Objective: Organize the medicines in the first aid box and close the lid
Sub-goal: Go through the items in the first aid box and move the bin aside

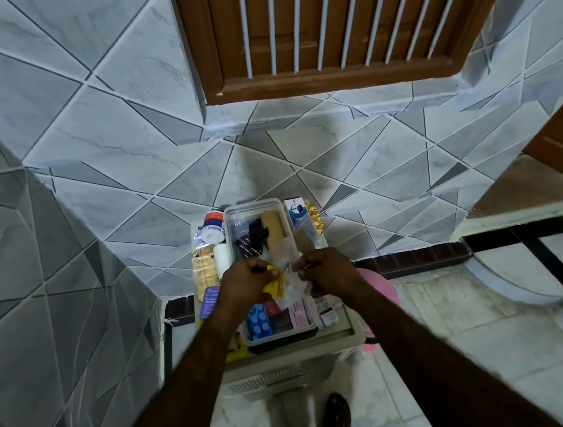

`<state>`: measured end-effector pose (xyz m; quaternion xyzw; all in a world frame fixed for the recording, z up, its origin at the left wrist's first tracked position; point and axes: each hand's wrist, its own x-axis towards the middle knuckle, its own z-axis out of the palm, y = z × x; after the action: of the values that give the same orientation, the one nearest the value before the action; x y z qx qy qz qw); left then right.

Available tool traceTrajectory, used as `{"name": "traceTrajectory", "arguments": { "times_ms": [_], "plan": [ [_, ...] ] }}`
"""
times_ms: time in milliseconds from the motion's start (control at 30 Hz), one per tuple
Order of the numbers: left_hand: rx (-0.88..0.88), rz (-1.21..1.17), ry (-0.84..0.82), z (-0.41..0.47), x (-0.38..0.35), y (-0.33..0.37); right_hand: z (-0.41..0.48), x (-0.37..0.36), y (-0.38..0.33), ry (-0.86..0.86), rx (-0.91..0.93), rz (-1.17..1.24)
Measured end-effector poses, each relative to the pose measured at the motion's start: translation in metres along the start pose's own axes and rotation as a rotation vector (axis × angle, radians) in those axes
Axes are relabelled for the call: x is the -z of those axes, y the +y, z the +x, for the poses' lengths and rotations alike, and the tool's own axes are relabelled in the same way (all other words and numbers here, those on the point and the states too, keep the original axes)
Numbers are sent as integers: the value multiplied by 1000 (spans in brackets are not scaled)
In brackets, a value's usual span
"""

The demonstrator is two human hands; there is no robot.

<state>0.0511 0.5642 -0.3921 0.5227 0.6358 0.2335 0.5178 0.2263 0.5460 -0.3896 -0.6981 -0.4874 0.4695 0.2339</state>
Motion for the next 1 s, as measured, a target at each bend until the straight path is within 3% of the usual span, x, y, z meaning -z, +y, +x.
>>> {"name": "traceTrajectory", "arguments": {
  "times_ms": [233, 500, 700, 1000],
  "plan": [
    [58, -433, -120, -9, -5, 27, -14, 20, -12, 34, 65, 179],
    [-17, -605, -260, -8, -44, 71, -27, 64, -15, 198, 77, 354],
    [-59, -572, -344, 8, -82, 94, -25, 109, 6, 347, 61, 482],
    [-22, -453, -290, 54, -153, 120, 24, 162, 47, 365, 10, 486]
  ]
}}
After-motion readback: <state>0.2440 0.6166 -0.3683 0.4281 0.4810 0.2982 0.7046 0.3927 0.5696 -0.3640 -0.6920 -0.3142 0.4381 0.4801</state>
